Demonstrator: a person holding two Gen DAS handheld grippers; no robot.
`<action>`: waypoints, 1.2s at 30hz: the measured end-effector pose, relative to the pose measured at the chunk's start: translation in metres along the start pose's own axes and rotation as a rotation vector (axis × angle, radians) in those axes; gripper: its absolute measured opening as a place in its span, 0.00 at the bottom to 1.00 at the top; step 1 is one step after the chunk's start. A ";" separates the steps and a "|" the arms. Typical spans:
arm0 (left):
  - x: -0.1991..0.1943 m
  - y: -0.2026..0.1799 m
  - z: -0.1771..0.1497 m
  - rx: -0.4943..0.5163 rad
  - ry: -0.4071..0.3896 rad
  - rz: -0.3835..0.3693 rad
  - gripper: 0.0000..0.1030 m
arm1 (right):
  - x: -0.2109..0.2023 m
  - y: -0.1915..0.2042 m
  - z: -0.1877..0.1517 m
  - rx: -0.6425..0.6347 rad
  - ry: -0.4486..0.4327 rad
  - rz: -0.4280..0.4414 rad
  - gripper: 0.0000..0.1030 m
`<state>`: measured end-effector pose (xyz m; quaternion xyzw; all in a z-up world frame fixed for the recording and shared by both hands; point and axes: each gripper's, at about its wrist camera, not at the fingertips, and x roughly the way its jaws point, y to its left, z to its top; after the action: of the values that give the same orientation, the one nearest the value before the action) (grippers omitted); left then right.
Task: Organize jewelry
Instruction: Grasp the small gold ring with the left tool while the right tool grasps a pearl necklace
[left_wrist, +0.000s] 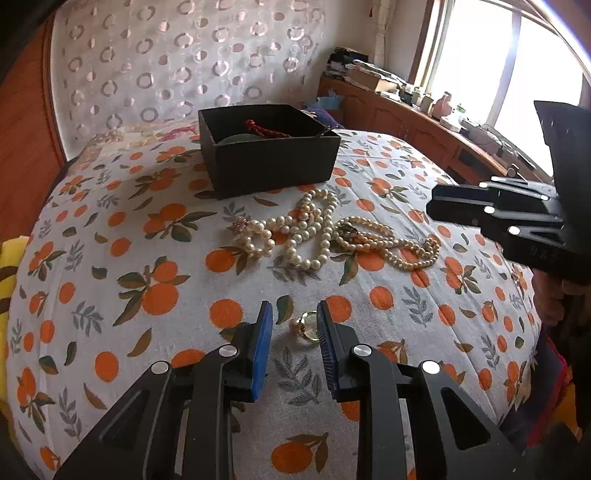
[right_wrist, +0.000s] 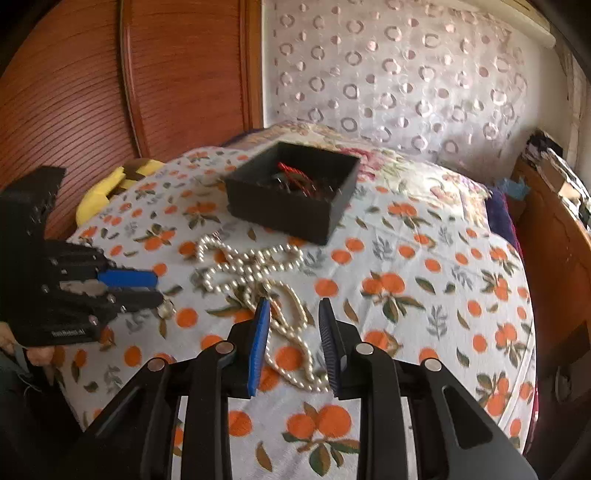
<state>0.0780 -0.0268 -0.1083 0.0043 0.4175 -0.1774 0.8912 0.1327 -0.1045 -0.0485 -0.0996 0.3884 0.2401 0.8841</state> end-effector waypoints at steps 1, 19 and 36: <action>0.002 -0.001 0.000 0.005 0.006 -0.001 0.23 | 0.001 -0.001 -0.002 0.005 0.004 -0.002 0.29; -0.008 -0.006 -0.004 0.025 -0.026 -0.006 0.09 | 0.017 -0.013 -0.017 0.016 0.070 0.005 0.29; -0.029 -0.008 0.003 0.002 -0.101 -0.003 0.09 | 0.046 -0.003 -0.012 -0.077 0.139 0.070 0.16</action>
<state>0.0607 -0.0260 -0.0831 -0.0042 0.3719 -0.1790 0.9109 0.1532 -0.0960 -0.0903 -0.1363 0.4425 0.2782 0.8415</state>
